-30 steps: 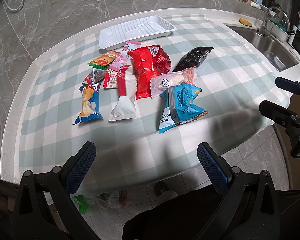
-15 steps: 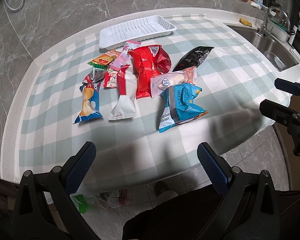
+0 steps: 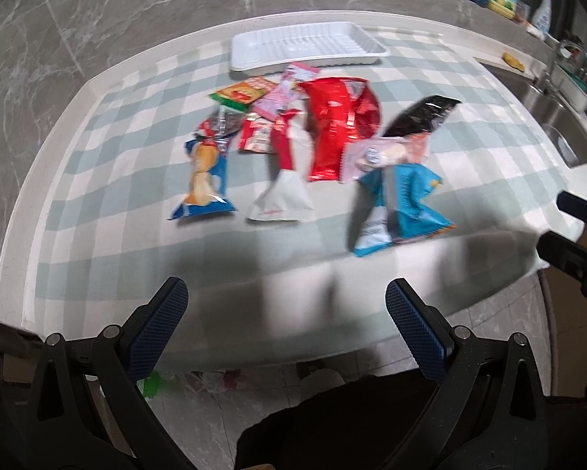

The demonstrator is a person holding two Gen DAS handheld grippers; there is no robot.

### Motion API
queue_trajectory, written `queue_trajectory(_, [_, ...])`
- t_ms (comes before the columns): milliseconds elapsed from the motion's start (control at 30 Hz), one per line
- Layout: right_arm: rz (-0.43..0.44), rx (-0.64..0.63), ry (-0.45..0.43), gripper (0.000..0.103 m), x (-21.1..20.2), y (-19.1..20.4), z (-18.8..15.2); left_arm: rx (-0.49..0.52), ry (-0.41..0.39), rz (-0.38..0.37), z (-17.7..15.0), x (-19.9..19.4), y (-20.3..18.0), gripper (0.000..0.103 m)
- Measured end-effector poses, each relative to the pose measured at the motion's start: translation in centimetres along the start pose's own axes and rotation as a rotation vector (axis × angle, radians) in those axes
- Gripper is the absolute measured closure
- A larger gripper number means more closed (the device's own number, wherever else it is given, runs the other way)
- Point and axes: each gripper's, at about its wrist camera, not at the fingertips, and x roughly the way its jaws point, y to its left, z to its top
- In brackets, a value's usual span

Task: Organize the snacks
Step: 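Grasp the blue cake bar with the left tool while the right tool grasps the blue chip bag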

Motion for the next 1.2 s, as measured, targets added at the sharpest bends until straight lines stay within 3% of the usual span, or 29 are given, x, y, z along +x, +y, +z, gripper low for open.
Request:
queue_trajectory(233, [0.071, -0.010, -0.015, 0.007, 2.1, 1.7, 1.2, -0.073, 0.000, 0.046, 1.9, 1.7, 4.3, 0.001])
queue_trajectory(600, [0.119, 0.080, 0.095, 0.007, 8.1, 3.0, 3.7, -0.134, 0.025, 0.071, 7.2, 6.3, 10.2, 0.001])
queue_trajectory(1033, [0.149, 0.256, 0.218, 0.007, 13.2, 2.4, 4.9, -0.130, 0.140, 0.020, 10.0, 14.7, 12.4, 0.001])
queue_trajectory(1200, [0.147, 0.273, 0.218, 0.004, 13.4, 2.4, 5.1, -0.161, 0.169, -0.020, 10.0, 17.0, 13.1, 0.000])
